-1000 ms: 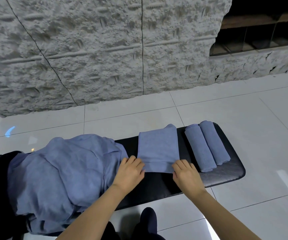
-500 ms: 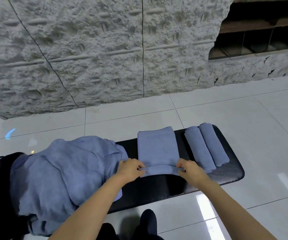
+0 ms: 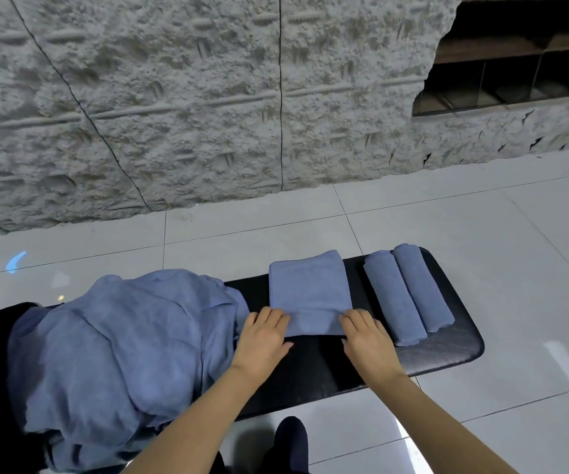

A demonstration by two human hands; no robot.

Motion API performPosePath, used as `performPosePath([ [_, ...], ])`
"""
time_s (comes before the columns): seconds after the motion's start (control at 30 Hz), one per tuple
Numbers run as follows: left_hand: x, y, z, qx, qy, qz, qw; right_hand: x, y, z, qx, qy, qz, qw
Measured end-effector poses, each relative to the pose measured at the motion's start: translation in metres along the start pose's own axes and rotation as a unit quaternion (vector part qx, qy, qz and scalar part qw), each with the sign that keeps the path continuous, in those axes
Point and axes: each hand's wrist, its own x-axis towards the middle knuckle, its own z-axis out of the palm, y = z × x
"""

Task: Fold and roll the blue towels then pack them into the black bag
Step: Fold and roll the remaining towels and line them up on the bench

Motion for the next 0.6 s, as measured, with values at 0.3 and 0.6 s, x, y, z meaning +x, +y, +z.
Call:
performPosePath([
  [0.3,0.008,-0.008,-0.018,-0.042,-0.073,-0.032,0.996,0.014,0.003,-0.017,0.041,-0.091,0.048,0.994],
  [0.6,0.034,-0.01,-0.025,-0.174,-0.109,-0.193,0.96,0.034,0.016,-0.021,0.111,-0.111,0.088,0.984],
])
